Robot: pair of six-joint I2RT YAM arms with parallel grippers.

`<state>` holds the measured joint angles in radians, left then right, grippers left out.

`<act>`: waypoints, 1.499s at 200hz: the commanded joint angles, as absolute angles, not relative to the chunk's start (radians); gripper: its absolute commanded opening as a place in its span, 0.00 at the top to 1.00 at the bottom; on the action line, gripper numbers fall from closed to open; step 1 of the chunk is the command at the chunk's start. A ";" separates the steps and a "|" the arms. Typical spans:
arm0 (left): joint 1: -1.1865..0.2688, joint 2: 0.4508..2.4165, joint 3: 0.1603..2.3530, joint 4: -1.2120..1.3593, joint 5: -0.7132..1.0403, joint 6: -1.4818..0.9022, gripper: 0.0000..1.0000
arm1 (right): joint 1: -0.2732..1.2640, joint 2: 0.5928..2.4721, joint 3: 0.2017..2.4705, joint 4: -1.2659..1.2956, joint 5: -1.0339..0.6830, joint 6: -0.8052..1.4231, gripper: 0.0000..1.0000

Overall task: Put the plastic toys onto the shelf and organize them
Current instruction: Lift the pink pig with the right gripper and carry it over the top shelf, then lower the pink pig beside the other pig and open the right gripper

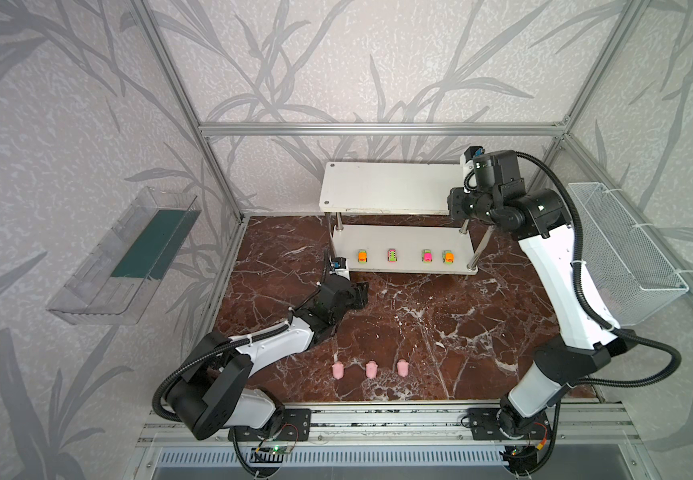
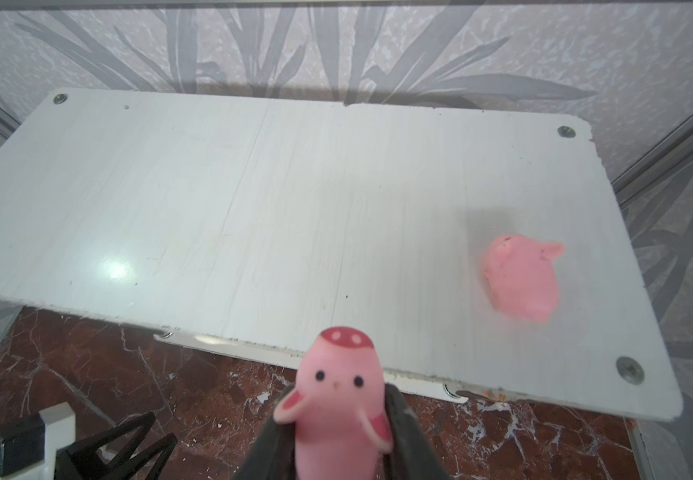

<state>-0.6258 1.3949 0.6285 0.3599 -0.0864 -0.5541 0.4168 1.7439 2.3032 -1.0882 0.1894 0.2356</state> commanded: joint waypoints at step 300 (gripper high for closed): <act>-0.591 1.451 0.656 0.378 -0.045 -0.561 0.43 | 0.302 2.083 2.775 -1.253 0.128 0.184 0.39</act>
<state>-0.5991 1.4433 0.6292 0.3691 -0.0528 -0.5537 0.3111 2.0956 2.7251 -1.2316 0.1429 0.1928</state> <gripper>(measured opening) 0.571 0.583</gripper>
